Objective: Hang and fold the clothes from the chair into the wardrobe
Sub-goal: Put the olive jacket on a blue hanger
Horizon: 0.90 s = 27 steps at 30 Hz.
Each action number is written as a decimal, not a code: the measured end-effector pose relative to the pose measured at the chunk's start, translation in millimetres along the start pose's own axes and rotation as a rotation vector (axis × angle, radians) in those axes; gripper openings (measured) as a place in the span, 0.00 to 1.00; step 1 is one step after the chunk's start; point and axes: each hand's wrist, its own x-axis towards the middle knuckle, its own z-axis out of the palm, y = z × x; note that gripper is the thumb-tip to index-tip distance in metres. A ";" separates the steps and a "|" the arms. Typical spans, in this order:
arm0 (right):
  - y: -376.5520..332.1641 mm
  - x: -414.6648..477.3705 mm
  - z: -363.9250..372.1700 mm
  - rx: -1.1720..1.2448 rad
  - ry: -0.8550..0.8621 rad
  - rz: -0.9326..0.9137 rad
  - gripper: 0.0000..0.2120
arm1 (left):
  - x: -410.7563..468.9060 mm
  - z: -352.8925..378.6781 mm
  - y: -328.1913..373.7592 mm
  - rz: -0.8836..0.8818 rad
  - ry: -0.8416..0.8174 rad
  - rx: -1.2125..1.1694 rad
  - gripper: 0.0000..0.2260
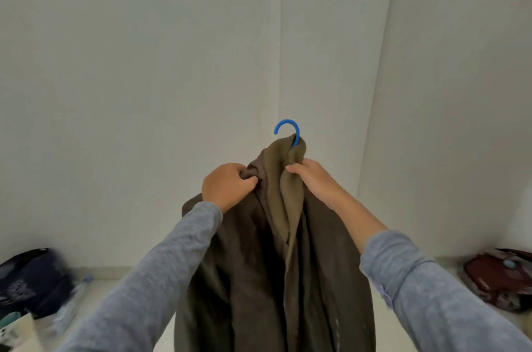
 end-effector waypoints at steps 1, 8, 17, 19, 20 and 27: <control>2.4 -0.6 -2.1 -0.026 -0.058 -0.001 0.13 | -0.1 -1.8 -2.6 -0.020 0.019 -0.013 0.15; 30.8 -0.5 -28.3 -0.451 0.175 -0.287 0.12 | 6.2 -21.1 -9.0 -0.113 0.155 -0.132 0.15; 43.0 -2.7 -54.8 -0.555 0.489 -0.317 0.18 | 11.3 -43.8 -17.7 -0.182 0.207 -0.384 0.10; 37.5 -0.7 -54.7 -0.469 0.476 -0.339 0.11 | 11.8 -44.3 -19.6 -0.167 0.199 -0.380 0.09; 36.0 -0.5 -53.2 -0.419 0.493 -0.348 0.10 | 12.2 -44.5 -20.1 -0.149 0.195 -0.364 0.10; 32.0 -4.0 -43.0 -0.403 0.569 -0.348 0.10 | 19.9 -44.2 -13.0 0.079 -0.013 -0.307 0.14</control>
